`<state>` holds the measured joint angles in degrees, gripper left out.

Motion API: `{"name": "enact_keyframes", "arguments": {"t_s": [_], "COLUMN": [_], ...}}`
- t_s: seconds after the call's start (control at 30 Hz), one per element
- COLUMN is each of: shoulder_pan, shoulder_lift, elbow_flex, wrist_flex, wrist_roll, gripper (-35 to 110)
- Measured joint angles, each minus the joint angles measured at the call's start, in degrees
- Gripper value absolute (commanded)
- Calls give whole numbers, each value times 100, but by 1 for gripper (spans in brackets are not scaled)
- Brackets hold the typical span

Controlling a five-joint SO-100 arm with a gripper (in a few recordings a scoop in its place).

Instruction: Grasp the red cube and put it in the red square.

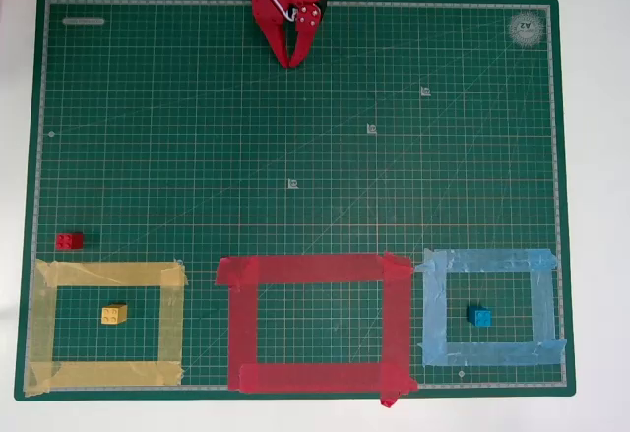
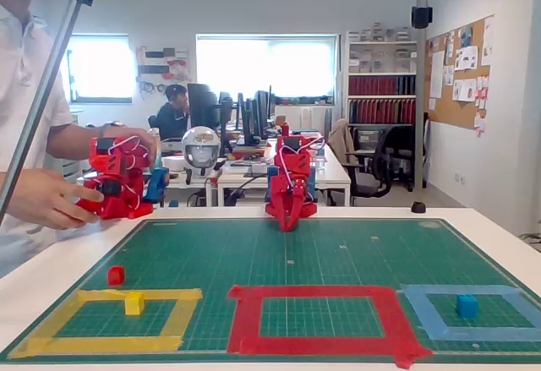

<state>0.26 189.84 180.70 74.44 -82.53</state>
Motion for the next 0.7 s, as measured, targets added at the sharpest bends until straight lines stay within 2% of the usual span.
{"name": "enact_keyframes", "arguments": {"t_s": [0.5,0.6,0.7], "shoulder_pan": [26,53,272], "shoulder_lift": [-44,-791,-2048], "elbow_flex": [-158,-844,-1978], "wrist_flex": [-26,-483,-1362], "wrist_roll": [-9,0,-9], "gripper": [-1,-1,-1]}}
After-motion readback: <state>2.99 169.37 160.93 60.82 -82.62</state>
